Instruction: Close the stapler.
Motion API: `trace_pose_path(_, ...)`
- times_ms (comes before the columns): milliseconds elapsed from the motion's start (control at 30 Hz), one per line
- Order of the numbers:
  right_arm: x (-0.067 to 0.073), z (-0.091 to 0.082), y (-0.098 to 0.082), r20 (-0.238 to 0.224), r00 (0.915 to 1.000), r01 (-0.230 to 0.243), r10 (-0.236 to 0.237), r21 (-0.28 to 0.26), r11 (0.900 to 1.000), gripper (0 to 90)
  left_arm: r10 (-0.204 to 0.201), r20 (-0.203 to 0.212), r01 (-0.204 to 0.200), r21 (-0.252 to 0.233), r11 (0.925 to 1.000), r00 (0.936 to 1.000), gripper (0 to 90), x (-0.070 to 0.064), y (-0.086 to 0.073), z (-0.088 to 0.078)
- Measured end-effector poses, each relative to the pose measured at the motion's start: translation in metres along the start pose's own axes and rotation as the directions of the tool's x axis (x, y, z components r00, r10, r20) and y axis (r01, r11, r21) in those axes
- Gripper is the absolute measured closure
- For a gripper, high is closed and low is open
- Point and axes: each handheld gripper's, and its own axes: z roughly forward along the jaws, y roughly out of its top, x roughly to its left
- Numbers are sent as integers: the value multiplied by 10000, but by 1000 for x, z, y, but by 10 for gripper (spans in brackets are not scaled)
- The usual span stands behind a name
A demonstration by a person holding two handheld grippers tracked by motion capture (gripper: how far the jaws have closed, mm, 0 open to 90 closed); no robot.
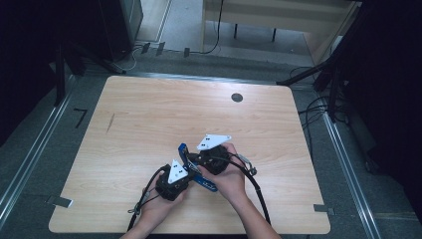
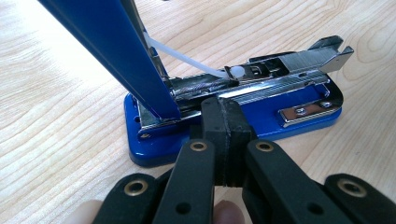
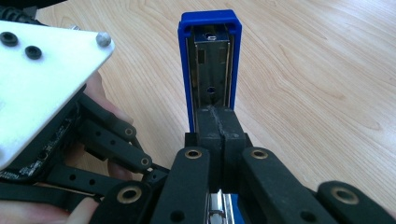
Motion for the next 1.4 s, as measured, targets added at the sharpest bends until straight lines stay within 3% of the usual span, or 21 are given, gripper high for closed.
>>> trace_pose_path(1067,-2,-11,-14,3,10000,-85,85,-42,10000,900,47,85,-47,32,10000,10000,900,0,0,0)
trace_pose_path(1400,-12,-27,-7,234,9993,-284,295,-476,9985,900,33,81,-34,21,10000,10000,900,0,0,0)
